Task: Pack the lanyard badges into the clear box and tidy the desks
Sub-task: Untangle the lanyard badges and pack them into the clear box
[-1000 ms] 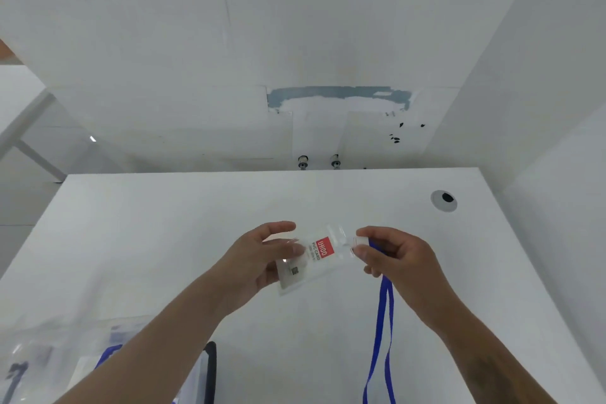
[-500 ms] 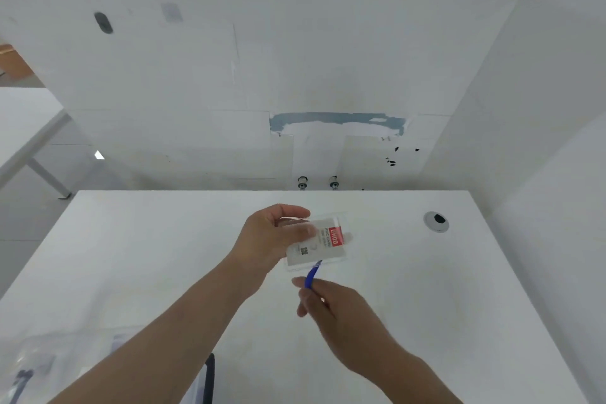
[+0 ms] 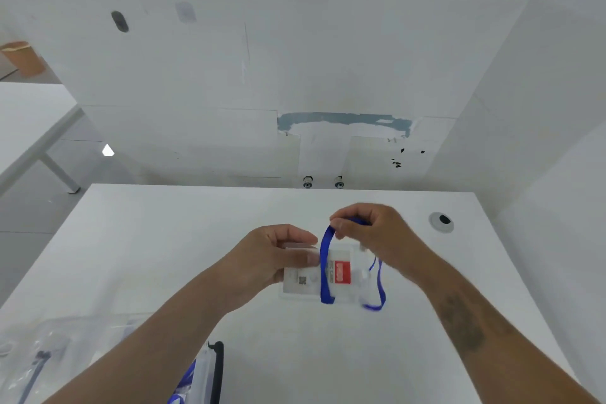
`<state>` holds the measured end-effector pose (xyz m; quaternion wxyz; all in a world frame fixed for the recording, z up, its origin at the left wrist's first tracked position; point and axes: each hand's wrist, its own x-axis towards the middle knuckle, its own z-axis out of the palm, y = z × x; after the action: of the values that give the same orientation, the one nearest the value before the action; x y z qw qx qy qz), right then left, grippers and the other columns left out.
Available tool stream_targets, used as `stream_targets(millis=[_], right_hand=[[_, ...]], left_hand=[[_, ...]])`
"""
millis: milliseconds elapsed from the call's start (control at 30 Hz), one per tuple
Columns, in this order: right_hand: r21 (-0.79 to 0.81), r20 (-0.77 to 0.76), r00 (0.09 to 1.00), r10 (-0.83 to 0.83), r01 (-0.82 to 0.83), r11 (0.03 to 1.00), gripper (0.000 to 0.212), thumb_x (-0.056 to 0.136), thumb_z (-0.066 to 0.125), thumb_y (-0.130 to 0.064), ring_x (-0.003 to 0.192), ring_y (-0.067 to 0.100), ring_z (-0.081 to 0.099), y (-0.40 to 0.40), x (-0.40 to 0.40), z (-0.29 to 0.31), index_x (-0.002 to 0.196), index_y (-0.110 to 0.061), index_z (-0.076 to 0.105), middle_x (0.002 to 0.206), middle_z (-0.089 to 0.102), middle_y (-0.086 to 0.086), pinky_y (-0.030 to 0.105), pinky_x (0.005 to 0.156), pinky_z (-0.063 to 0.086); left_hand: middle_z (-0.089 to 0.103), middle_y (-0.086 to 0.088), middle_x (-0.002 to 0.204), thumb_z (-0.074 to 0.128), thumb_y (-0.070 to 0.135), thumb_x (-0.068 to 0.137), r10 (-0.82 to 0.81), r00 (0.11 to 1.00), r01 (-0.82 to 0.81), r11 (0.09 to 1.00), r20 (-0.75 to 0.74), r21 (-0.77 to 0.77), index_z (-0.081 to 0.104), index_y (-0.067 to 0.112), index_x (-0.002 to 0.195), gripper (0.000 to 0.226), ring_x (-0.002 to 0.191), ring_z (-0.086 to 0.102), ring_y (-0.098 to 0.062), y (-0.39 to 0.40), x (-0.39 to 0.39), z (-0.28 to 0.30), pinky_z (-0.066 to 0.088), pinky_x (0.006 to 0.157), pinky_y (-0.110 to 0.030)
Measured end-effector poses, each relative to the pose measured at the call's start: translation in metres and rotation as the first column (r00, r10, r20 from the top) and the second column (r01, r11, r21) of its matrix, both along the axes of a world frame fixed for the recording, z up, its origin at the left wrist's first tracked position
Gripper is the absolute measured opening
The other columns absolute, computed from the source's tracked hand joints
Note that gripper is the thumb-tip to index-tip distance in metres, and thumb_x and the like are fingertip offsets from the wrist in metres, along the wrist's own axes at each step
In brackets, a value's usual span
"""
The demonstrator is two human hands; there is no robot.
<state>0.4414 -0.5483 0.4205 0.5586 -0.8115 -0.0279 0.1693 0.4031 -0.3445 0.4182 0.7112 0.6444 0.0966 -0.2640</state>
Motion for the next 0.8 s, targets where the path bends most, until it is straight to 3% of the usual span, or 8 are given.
stream_targets(millis=[100, 167, 233, 333, 433, 533, 667, 800], right_hand=[[-0.002, -0.117, 0.992, 0.053, -0.053, 0.999, 0.013, 0.085, 0.062, -0.003, 0.061, 0.011, 0.055, 0.014, -0.028, -0.034, 0.088, -0.009, 0.074, 0.073, 0.069, 0.004, 0.025, 0.062, 0.049], [-0.097, -0.149, 0.982, 0.114, -0.129, 0.987, 0.019, 0.096, 0.055, -0.024, 0.061, 0.009, 0.05, 0.026, -0.057, -0.047, 0.097, -0.014, 0.071, 0.081, 0.07, 0.008, 0.025, 0.062, 0.045], [-0.16, -0.158, 0.971, 0.177, -0.202, 0.966, 0.031, 0.099, 0.046, -0.04, 0.063, 0.004, 0.052, 0.034, -0.079, -0.045, 0.101, -0.021, 0.07, 0.085, 0.071, -0.003, 0.022, 0.064, 0.045], [-0.329, -0.127, 0.943, 0.308, -0.333, 0.884, 0.023, 0.099, 0.043, -0.04, 0.061, -0.003, 0.052, 0.036, -0.095, -0.024, 0.101, -0.033, 0.065, 0.085, 0.068, -0.019, 0.015, 0.064, 0.042], [-0.511, 0.055, 0.928, 0.368, -0.291, 0.809, 0.018, 0.094, 0.051, -0.04, 0.067, -0.007, 0.05, 0.028, -0.085, -0.002, 0.101, -0.038, 0.067, 0.085, 0.062, -0.025, 0.016, 0.069, 0.04], [-0.284, 0.137, 0.978, 0.156, -0.113, 0.952, 0.011, 0.09, 0.063, -0.029, 0.06, -0.005, 0.053, 0.018, -0.052, 0.011, 0.093, -0.033, 0.073, 0.073, 0.066, -0.024, 0.009, 0.059, 0.039], [-0.057, -0.049, 0.995, 0.087, -0.09, 0.994, 0.01, 0.09, 0.066, -0.022, 0.059, 0.002, 0.052, 0.01, -0.022, 0.0, 0.094, -0.025, 0.075, 0.079, 0.074, -0.008, 0.017, 0.058, 0.046], [-0.011, -0.25, 0.968, -0.009, 0.006, 1.0, 0.022, 0.093, 0.058, -0.008, 0.043, 0.005, 0.05, 0.021, -0.042, -0.031, 0.075, -0.014, 0.069, 0.052, 0.063, -0.006, 0.016, 0.043, 0.039]], left_hand=[[0.076, -0.01, 0.093, 0.072, 0.002, 0.082, 0.141, 0.99, -0.142, 0.989, -0.014, -0.05, 0.067, 0.011, 0.095, 0.017, 0.087, 0.072, -0.025, 0.003, 0.003, 0.001, 0.058, 0.071, -0.034], [0.076, -0.004, 0.093, 0.072, 0.006, 0.084, 0.196, 0.98, -0.198, 0.978, 0.035, 0.066, 0.067, 0.014, 0.098, 0.016, 0.09, 0.071, -0.024, 0.007, 0.005, -0.002, 0.059, 0.069, -0.033], [0.075, 0.001, 0.091, 0.073, 0.009, 0.085, 0.214, 0.971, -0.233, 0.948, 0.107, 0.216, 0.068, 0.018, 0.095, 0.014, 0.087, 0.07, -0.02, 0.009, 0.007, -0.007, 0.059, 0.069, -0.031], [0.071, 0.006, 0.093, 0.072, 0.014, 0.086, 0.147, 0.967, -0.222, 0.884, 0.207, 0.411, 0.067, 0.024, 0.09, 0.012, 0.081, 0.067, -0.011, 0.01, 0.004, -0.014, 0.054, 0.066, -0.023], [0.071, 0.007, 0.093, 0.074, 0.015, 0.085, 0.059, 0.975, -0.159, 0.861, 0.216, 0.483, 0.068, 0.027, 0.086, 0.013, 0.084, 0.067, -0.014, 0.011, -0.003, -0.018, 0.053, 0.068, -0.025], [0.074, 0.005, 0.09, 0.078, 0.017, 0.081, -0.033, 0.991, -0.03, 0.897, 0.133, 0.441, 0.07, 0.025, 0.088, 0.013, 0.087, 0.071, -0.019, 0.015, -0.014, -0.018, 0.058, 0.077, -0.035], [0.076, 0.0, 0.092, 0.078, 0.016, 0.081, -0.152, 0.988, 0.131, 0.924, 0.031, 0.36, 0.069, 0.019, 0.091, 0.014, 0.09, 0.073, -0.022, 0.014, -0.029, -0.016, 0.061, 0.08, -0.038], [0.075, -0.009, 0.096, 0.073, 0.004, 0.083, 0.0, 1.0, 0.001, 0.996, -0.005, 0.09, 0.069, 0.011, 0.097, 0.016, 0.086, 0.072, -0.023, 0.015, -0.031, -0.01, 0.058, 0.071, -0.032]])
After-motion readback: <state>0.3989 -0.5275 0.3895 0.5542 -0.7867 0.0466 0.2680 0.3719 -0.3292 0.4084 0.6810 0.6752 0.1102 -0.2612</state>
